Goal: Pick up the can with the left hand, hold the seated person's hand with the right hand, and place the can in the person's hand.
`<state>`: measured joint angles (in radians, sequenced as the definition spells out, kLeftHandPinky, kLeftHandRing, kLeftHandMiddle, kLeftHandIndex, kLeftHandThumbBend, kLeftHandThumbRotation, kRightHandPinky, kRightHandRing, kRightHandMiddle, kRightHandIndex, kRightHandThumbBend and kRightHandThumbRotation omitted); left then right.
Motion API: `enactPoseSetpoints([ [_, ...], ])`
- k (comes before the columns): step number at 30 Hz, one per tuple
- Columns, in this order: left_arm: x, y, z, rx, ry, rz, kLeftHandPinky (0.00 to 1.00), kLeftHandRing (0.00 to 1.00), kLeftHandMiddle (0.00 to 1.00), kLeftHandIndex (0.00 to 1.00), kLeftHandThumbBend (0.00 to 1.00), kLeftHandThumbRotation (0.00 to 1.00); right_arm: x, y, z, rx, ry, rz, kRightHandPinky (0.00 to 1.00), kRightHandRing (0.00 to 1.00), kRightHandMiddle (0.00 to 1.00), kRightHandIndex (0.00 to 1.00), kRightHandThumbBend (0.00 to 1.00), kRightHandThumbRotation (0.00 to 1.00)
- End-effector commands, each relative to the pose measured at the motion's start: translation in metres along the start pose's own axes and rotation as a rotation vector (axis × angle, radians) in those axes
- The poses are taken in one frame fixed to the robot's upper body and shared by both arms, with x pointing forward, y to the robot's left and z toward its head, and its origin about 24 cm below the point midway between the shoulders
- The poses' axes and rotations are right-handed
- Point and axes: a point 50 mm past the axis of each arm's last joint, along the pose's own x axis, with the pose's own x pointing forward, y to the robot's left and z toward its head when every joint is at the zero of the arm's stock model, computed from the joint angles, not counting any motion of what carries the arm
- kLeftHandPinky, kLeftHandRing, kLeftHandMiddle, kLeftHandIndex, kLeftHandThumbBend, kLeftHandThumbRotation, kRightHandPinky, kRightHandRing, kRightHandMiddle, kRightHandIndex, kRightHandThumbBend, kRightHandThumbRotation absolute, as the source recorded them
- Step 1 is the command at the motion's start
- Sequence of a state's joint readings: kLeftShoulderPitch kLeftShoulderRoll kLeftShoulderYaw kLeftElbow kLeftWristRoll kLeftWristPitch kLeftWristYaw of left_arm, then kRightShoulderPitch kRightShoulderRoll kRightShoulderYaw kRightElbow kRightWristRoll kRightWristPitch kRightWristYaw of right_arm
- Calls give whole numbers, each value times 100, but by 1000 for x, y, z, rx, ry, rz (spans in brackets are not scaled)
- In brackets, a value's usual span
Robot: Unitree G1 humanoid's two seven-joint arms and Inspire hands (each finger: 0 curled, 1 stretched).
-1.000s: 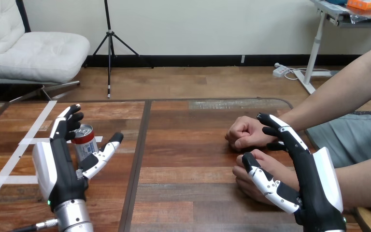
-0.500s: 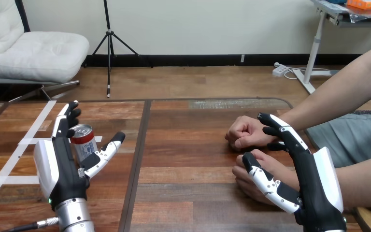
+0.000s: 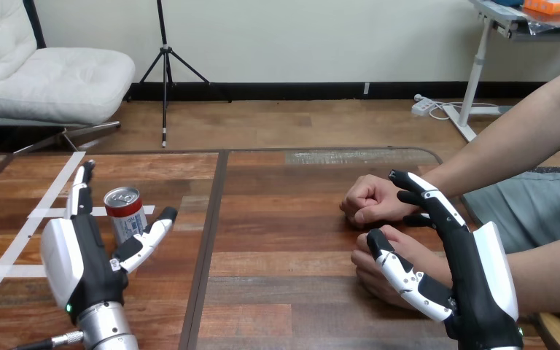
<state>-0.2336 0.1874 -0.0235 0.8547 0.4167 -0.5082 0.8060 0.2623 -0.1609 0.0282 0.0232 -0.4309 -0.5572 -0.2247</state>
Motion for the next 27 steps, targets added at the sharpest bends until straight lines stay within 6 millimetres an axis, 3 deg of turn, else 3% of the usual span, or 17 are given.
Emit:
enactPoseSetpoints([
  [1,27,3,23,14,-107,47,81,88,91,91,85,26,17,-6,13,10,-90,-44,71,83,86,84,44,45],
  [27,35,6,23,132,-93,89,78,89,95,95,85,30,16,-6,13,16,-89,-36,73,84,87,84,45,48],
])
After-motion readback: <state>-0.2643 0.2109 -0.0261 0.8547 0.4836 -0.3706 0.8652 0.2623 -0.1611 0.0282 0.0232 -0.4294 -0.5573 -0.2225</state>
